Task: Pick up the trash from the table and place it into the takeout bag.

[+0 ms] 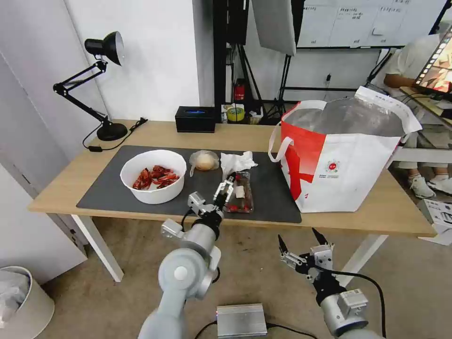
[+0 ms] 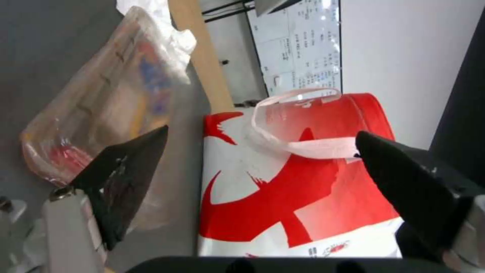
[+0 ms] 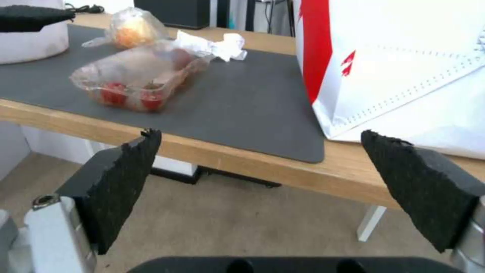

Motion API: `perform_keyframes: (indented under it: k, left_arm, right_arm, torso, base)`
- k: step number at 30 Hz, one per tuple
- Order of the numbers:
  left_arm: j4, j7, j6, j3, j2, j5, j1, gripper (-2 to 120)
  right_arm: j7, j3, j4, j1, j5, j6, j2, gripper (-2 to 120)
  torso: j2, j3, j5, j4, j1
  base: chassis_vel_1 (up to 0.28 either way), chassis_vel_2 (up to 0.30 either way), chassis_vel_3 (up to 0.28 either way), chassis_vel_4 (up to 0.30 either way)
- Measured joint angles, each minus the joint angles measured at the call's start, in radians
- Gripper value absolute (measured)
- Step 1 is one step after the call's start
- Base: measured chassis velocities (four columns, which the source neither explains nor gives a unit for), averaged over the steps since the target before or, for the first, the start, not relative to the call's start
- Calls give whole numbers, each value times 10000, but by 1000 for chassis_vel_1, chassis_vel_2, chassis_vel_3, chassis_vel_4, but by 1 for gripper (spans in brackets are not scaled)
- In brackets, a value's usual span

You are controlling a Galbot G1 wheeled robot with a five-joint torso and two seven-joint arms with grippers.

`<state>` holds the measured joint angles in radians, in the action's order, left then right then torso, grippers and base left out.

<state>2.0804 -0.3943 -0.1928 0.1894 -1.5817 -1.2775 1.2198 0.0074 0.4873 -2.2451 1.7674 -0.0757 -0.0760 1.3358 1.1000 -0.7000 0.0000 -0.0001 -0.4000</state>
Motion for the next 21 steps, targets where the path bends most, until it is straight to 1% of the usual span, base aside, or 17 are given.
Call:
perform_keyframes:
  k: [1, 3, 4, 5, 7, 8, 9, 10, 12, 13, 14, 16, 17, 20, 21]
  left_arm:
    - [0, 0, 0, 0, 0, 0, 0, 100]
    - [123, 68, -104, 169, 334, -16, -3, 100]
    - [150, 109, -167, 275, 616, -3, -77, 100]
    - [150, 109, -167, 275, 616, -3, -77, 100]
    - [156, 172, -211, 345, 963, 66, -238, 100]
    - [145, 314, -263, 341, 1459, 121, -556, 100]
    - [145, 314, -263, 341, 1459, 121, -556, 100]
    - [110, 389, -269, 278, 1718, 130, -717, 99]
    - [-1, 584, -334, 0, 2346, 146, -1066, 90]
    - [-1, 584, -334, 0, 2346, 146, -1066, 90]
    - [-86, 782, -337, -174, 2696, 266, -1245, 85]
    - [-333, 1540, -336, -546, 3356, 910, -1545, 77]
    - [-333, 1540, -336, -546, 3356, 910, -1545, 77]
    - [-816, 3210, -173, -1143, 4216, 2114, -2149, 61]
    - [-816, 3210, -173, -1143, 4216, 2114, -2149, 61]
  right_arm:
    - [0, 0, 0, 0, 0, 0, 0, 100]
    - [-5, 6, -90, 29, -1, 5, -1, 100]
    - [-8, 7, -141, 29, -5, 6, -13, 100]
    - [-8, 7, -141, 29, -5, 6, -13, 100]
    - [-10, 17, -179, 19, -22, 6, -36, 100]
    - [-11, 52, -186, -17, -74, 6, -103, 100]
    - [-11, 52, -186, -17, -74, 6, -103, 100]
    - [-11, 75, -187, -48, -119, 6, -144, 100]
    - [-11, 111, -186, -78, -252, 5, -222, 100]
    - [-11, 111, -186, -78, -252, 5, -222, 100]
    - [-10, 137, -185, -94, -315, -3, -258, 100]
    - [-11, 169, -177, -135, -385, -20, -309, 100]
    - [-11, 169, -177, -135, -385, -20, -309, 100]
    - [-9, 208, -168, -183, -476, -44, -364, 100]
    - [-9, 208, -168, -183, -476, -44, -364, 100]
  torso:
    - [0, 0, 0, 0, 0]
    - [1, 0, 0, 0, 1]
    - [0, 0, -1, 1, 0]
    - [0, 0, -1, 1, 0]
    - [0, 0, -2, 2, 1]
    - [0, 0, -2, 1, 0]
    - [0, 0, -2, 1, 0]
    - [0, 0, -1, 1, 0]
    - [0, 0, -2, 1, 0]
    - [0, 0, -2, 1, 0]
    - [0, 0, -1, 1, 0]
    - [0, -1, -3, 1, 0]
    - [0, -1, -3, 1, 0]
    - [0, 0, -2, 2, -1]
    - [0, 0, -2, 2, -1]
  base:
    - [0, 0, 0, 0]
    - [0, 0, 0, 0]
    - [0, 0, 0, 0]
    - [0, 0, 0, 0]
    - [0, 0, 0, 0]
    - [0, 0, 0, 0]
    - [0, 0, 0, 0]
    - [0, 0, 0, 0]
    - [0, 0, 0, 0]
    - [0, 0, 0, 0]
    - [0, 0, 0, 0]
    - [0, 0, 0, 0]
    - [0, 0, 0, 0]
    - [0, 0, 0, 0]
    - [0, 0, 0, 0]
